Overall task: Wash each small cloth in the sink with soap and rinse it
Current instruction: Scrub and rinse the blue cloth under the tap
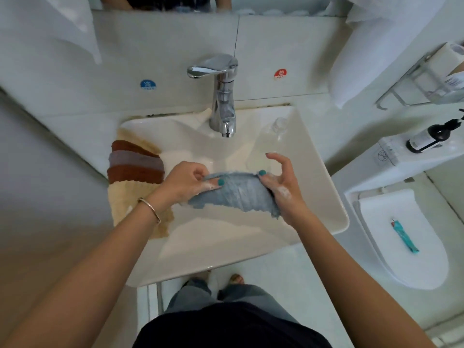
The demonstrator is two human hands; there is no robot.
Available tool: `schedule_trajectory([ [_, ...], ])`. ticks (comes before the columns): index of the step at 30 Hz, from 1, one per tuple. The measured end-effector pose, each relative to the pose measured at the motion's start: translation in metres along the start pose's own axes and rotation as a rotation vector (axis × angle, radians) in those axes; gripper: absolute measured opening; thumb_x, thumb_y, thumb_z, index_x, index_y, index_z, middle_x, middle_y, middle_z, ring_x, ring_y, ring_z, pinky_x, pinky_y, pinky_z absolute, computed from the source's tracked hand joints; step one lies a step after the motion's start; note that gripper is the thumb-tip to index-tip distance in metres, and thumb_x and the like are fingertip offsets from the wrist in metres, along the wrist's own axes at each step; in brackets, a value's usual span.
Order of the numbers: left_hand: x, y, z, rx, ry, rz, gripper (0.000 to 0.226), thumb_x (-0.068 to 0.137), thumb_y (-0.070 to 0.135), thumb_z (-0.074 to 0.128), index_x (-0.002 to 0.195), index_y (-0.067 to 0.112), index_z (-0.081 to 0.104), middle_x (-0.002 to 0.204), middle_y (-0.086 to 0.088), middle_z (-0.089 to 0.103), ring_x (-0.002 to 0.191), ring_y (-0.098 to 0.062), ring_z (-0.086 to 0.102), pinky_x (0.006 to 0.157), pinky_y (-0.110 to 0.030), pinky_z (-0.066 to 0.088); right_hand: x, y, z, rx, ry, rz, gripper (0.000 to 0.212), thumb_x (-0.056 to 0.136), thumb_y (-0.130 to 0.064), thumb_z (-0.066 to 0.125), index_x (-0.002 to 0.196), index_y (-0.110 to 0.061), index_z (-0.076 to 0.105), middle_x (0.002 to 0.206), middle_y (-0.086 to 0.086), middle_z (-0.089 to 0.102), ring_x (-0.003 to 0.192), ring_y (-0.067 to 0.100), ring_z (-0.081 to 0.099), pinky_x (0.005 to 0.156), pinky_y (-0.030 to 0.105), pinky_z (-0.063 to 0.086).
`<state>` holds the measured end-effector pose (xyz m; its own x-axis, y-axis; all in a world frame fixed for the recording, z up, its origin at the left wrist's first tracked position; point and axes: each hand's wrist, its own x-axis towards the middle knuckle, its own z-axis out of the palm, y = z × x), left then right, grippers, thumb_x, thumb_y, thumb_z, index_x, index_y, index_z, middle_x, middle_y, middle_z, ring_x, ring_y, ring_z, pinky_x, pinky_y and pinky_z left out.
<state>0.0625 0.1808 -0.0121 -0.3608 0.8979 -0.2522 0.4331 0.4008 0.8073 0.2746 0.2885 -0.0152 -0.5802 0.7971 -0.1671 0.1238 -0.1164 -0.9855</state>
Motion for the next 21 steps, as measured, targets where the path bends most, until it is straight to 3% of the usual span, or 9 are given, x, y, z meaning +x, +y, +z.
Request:
schedule_trajectory([
  [2,0.002,-0.010,-0.007,0.116,0.016,-0.046,0.045,0.074,0.031,0.082,0.053,0.015,0.045,0.048,0.008,0.039,0.045,-0.005,0.033,0.047,-0.021,0.025,0.000,0.005,-0.008,-0.063,-0.103,-0.053,0.040,0.092,0.005,0.057,0.116,-0.027,0.059,0.070,0.002,0.059,0.063,0.019,0.055,0.059,0.027,0.047],
  [4,0.005,-0.018,-0.012,0.078,-0.038,-0.056,0.040,0.070,0.032,0.084,0.057,0.016,0.050,0.047,0.011,0.044,0.046,-0.002,0.038,0.048,-0.018,0.028,-0.001,0.013,-0.008,-0.186,-0.093,-0.073,0.044,0.085,0.012,0.055,0.093,-0.028,0.073,0.087,-0.012,0.070,0.084,0.010,0.065,0.075,0.023,0.050],
  [6,0.004,-0.022,-0.017,-0.202,-0.115,-0.084,0.031,0.057,0.037,0.082,0.074,0.018,0.063,0.056,0.013,0.060,0.056,0.002,0.052,0.055,-0.014,0.040,0.001,0.013,-0.009,-0.082,-0.073,0.028,0.053,0.084,0.017,0.052,0.068,-0.027,0.076,0.083,-0.012,0.072,0.084,0.008,0.066,0.074,0.022,0.051],
  [8,0.003,-0.029,-0.023,-0.473,-0.174,-0.114,0.045,0.056,0.032,0.075,0.098,0.017,0.065,0.076,0.006,0.071,0.072,-0.007,0.064,0.063,-0.017,0.050,0.005,0.014,-0.014,0.022,-0.067,0.132,0.054,0.085,0.016,0.047,0.061,-0.022,0.075,0.079,-0.008,0.073,0.082,0.013,0.067,0.069,0.023,0.053],
  [11,0.009,-0.032,-0.027,-0.424,-0.205,-0.088,0.041,0.085,0.003,0.065,0.118,0.025,0.055,0.086,-0.007,0.068,0.076,-0.016,0.063,0.062,-0.021,0.050,0.012,0.023,-0.021,0.019,-0.118,0.191,0.047,0.085,0.018,0.046,0.083,-0.016,0.077,0.093,-0.004,0.073,0.092,0.014,0.068,0.077,0.025,0.055],
  [14,0.026,-0.034,-0.021,-0.207,-0.139,-0.110,0.045,0.091,-0.003,0.057,0.125,0.024,0.053,0.091,-0.004,0.068,0.082,-0.017,0.063,0.065,-0.019,0.048,0.019,0.034,-0.019,-0.029,-0.123,0.220,0.043,0.085,0.018,0.048,0.103,-0.013,0.072,0.112,-0.001,0.070,0.105,0.014,0.065,0.090,0.027,0.054],
  [18,0.045,-0.052,0.005,0.407,0.103,-0.082,0.051,0.086,0.007,0.064,0.135,0.014,0.048,0.129,-0.012,0.055,0.117,-0.029,0.051,0.097,-0.036,0.043,0.035,0.058,-0.018,-0.574,-0.137,0.212,0.042,0.082,-0.004,0.068,0.122,-0.017,0.067,0.121,0.003,0.066,0.114,0.021,0.059,0.093,0.027,0.046],
  [21,0.036,-0.057,0.036,0.337,0.160,-0.003,0.055,0.088,0.017,0.066,0.139,0.013,0.046,0.142,-0.013,0.045,0.131,-0.031,0.039,0.111,-0.039,0.031,0.033,0.072,-0.018,-0.902,-0.080,0.295,0.053,0.082,-0.034,0.074,0.132,-0.037,0.057,0.122,0.001,0.049,0.115,0.025,0.046,0.090,0.030,0.038],
])
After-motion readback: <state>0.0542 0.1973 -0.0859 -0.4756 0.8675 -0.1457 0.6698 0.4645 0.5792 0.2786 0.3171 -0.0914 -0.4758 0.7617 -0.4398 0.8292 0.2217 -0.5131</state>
